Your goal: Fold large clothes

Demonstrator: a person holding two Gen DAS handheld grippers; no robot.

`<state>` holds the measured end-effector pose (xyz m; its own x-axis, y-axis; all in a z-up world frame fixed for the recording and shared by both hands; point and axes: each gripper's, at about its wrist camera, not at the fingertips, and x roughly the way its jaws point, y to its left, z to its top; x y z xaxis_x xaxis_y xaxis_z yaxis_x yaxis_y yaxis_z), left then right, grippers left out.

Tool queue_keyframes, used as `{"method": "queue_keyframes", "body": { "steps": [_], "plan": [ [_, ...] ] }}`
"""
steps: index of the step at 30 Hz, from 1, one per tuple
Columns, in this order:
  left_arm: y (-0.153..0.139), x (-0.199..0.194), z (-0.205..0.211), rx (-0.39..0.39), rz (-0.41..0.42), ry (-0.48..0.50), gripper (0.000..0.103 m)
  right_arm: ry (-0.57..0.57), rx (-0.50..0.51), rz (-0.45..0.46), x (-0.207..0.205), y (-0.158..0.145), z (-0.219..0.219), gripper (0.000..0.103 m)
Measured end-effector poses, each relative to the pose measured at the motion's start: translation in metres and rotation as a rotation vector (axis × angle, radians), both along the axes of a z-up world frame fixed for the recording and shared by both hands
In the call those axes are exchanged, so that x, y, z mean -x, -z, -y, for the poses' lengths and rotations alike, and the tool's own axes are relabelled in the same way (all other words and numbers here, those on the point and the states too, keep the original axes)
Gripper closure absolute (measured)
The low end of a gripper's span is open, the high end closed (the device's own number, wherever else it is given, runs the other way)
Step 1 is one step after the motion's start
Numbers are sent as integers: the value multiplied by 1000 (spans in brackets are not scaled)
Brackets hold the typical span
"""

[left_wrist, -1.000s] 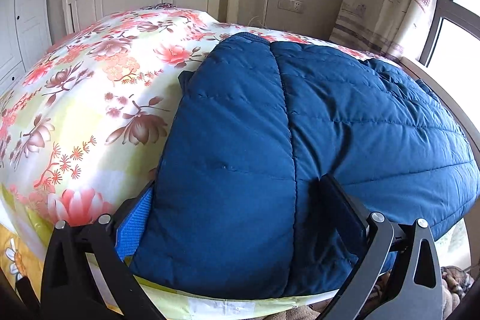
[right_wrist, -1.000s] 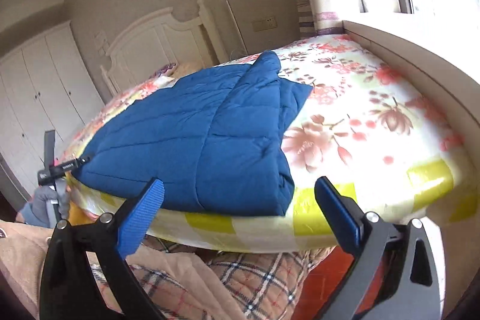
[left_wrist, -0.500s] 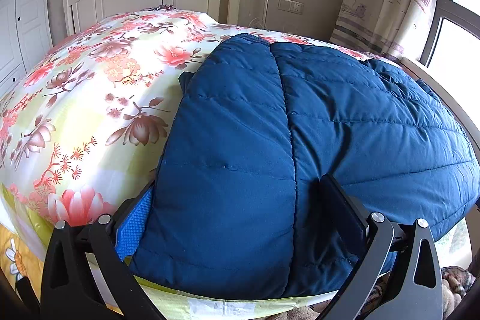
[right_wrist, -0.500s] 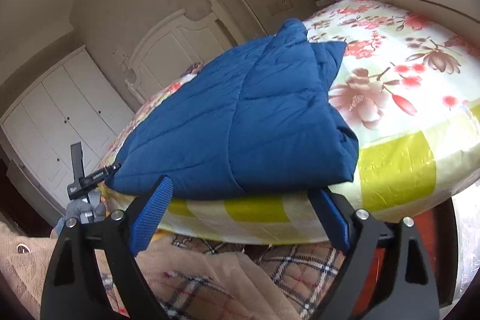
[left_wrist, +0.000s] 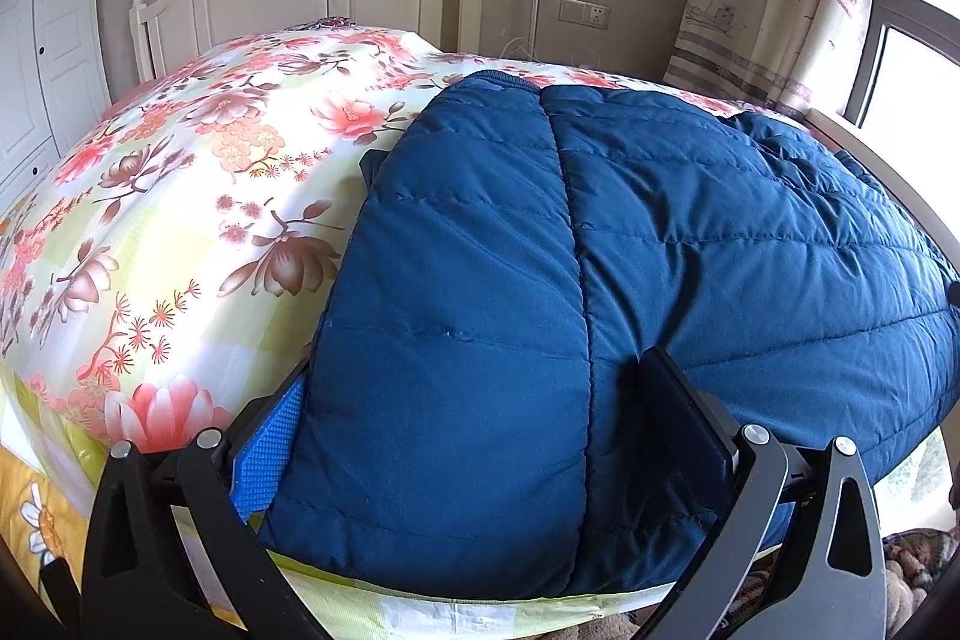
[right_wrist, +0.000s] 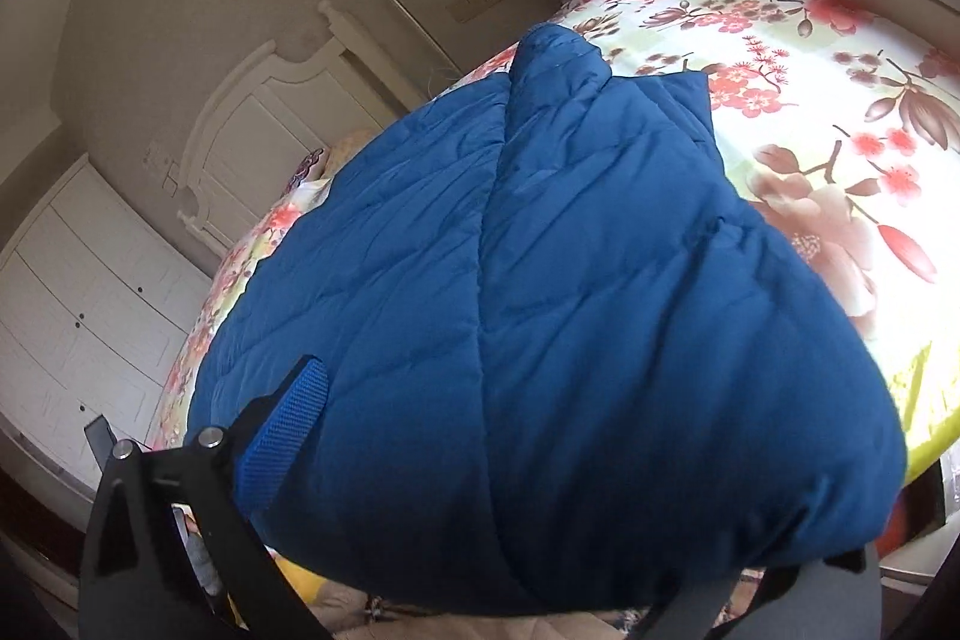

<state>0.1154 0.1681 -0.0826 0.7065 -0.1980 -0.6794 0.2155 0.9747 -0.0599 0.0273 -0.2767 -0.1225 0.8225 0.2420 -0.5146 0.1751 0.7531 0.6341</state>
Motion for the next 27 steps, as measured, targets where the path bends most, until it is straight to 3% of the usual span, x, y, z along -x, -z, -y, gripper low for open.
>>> {"method": "queue_keyframes", "body": {
  "steps": [1,2,5,8,10,12,15,18,21,23,27],
  "plan": [
    [0,0,0,3,2,0,4,15,-26,23,0,1,3,9],
    [1,1,0,4,2,-1,4,25,-43,26,0,3,6,25],
    [1,2,0,9,5,-2,4,32,-143,75,8,13,20,51],
    [0,3,3,4,4,-7,4,21,-166,130,16,13,23,60],
    [-6,6,7,-20,18,-26,4,15,-172,150,18,11,24,62],
    [-20,12,18,-100,84,-83,5,4,-137,162,19,5,22,63],
    [-58,17,52,-149,205,-12,5,-10,-107,182,21,1,20,63],
    [-87,2,101,-207,257,93,5,-18,-84,194,23,-3,18,63],
    [-96,-42,153,-250,208,180,5,-30,-24,207,26,-12,15,63],
    [-88,-78,180,-304,168,160,5,-39,20,217,23,-20,10,64],
    [-38,-135,207,-380,-40,128,5,-56,103,234,21,-35,2,64]
  ]
}}
